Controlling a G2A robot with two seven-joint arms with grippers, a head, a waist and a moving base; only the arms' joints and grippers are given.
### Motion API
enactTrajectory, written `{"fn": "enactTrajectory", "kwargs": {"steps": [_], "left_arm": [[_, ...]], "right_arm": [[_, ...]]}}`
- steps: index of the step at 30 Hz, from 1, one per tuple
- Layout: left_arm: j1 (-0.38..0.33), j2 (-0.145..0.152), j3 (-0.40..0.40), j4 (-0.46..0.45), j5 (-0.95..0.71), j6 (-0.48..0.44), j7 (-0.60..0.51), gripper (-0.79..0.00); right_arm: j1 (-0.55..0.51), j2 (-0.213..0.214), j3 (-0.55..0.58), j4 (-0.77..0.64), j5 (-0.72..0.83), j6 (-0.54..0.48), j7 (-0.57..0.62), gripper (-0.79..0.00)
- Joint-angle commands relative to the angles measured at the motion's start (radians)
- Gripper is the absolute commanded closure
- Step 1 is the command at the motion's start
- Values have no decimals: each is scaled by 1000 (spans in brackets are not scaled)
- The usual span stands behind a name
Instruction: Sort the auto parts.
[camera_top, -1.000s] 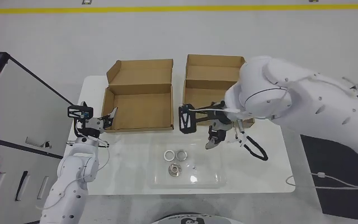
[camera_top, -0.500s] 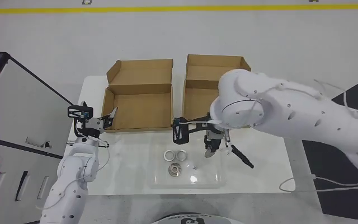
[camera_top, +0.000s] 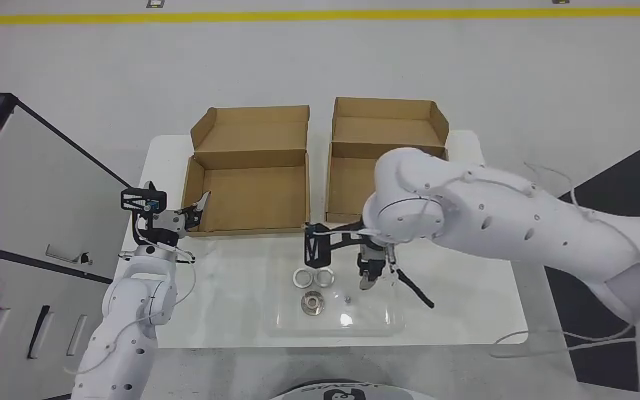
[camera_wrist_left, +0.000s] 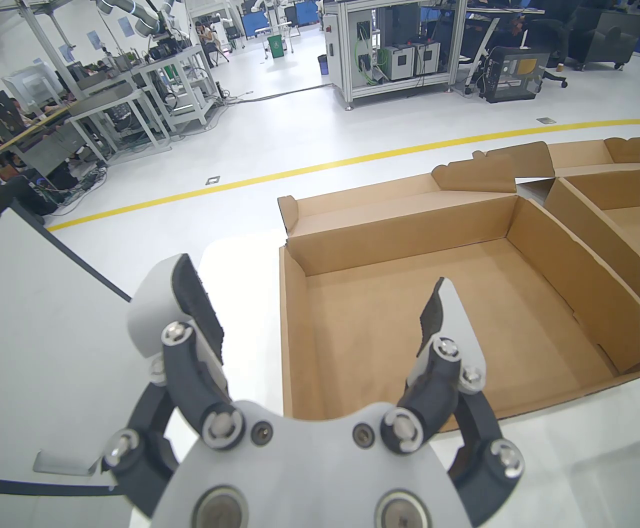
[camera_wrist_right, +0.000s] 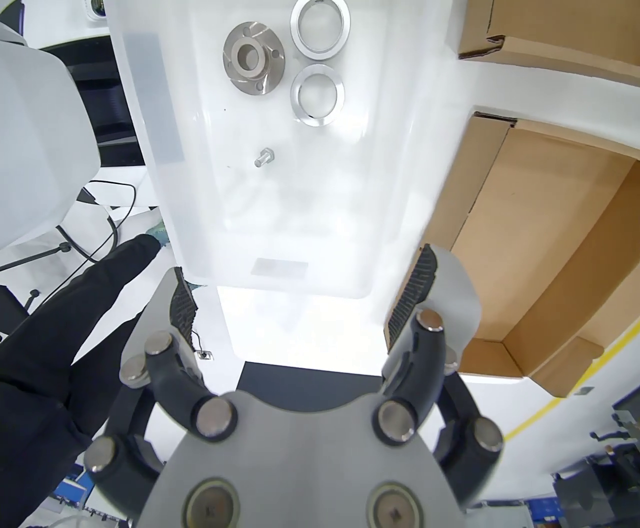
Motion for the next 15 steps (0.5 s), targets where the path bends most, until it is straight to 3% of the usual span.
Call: {"fn": "enactTrajectory", "kwargs": {"steps": [1, 15], "left_arm": [[0, 0, 0, 0, 0, 0, 0, -785], [0, 0, 0, 0, 0, 0, 0, -785]], "right_arm": [[-13, -2, 0, 3, -5, 0, 0, -785], [-73, -23, 0, 16, -4, 19, 0, -785]]}}
